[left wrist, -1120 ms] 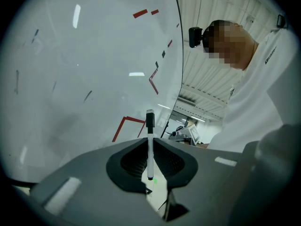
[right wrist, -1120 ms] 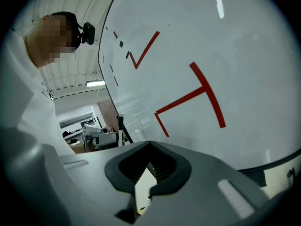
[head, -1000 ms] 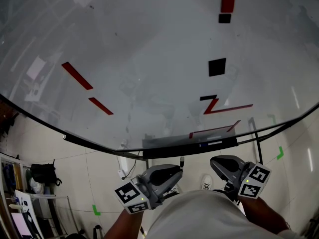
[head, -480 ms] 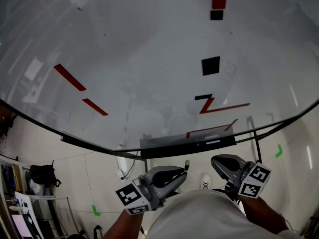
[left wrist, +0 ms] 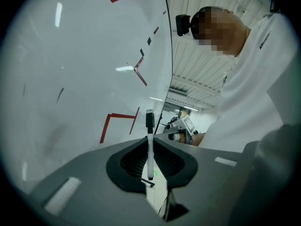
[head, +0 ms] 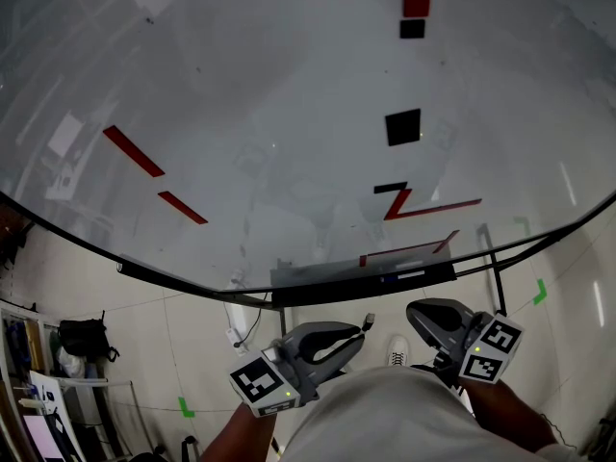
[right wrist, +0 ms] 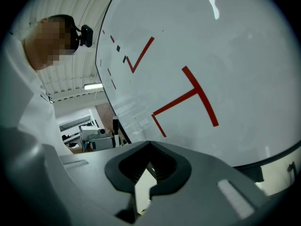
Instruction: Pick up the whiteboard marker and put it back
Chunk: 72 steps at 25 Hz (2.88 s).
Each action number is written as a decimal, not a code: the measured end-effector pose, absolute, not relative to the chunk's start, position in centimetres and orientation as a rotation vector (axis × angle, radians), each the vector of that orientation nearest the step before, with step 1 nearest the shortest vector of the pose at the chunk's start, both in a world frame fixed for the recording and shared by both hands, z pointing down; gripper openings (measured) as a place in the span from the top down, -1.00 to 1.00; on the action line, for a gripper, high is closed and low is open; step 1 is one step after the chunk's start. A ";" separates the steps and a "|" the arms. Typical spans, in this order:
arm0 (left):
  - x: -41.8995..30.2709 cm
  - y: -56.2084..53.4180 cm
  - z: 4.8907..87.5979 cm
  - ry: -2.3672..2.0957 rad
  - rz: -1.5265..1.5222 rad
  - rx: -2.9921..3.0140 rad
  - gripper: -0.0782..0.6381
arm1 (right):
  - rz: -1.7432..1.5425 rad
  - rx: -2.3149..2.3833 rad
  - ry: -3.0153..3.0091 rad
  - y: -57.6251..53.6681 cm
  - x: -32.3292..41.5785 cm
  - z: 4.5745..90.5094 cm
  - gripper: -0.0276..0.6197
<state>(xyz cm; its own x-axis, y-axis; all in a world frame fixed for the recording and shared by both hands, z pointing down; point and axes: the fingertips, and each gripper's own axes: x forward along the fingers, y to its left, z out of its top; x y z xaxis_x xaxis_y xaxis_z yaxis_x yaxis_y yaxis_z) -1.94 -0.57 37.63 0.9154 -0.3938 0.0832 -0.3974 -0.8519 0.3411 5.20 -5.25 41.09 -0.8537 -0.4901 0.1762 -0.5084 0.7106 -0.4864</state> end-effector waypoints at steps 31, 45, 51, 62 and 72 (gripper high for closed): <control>-2.5 -2.9 43.8 -0.853 1.026 2.929 0.63 | 0.819 0.842 -2.855 -5.2 5.3 41.5 0.91; -2.7 -2.7 47.0 -0.764 1.503 2.901 0.63 | 0.816 0.860 -2.860 -4.8 5.8 41.5 0.91; -3.1 -3.2 47.9 -0.757 1.651 2.846 0.63 | 0.815 0.877 -2.859 -4.8 6.2 41.5 0.91; -3.7 -3.7 49.4 -0.717 1.870 2.761 0.63 | 0.815 0.884 -2.862 -4.7 6.5 41.5 0.91; -3.5 -4.4 50.9 -0.692 1.945 2.731 0.63 | 0.816 0.881 -2.857 -4.7 6.9 41.5 0.91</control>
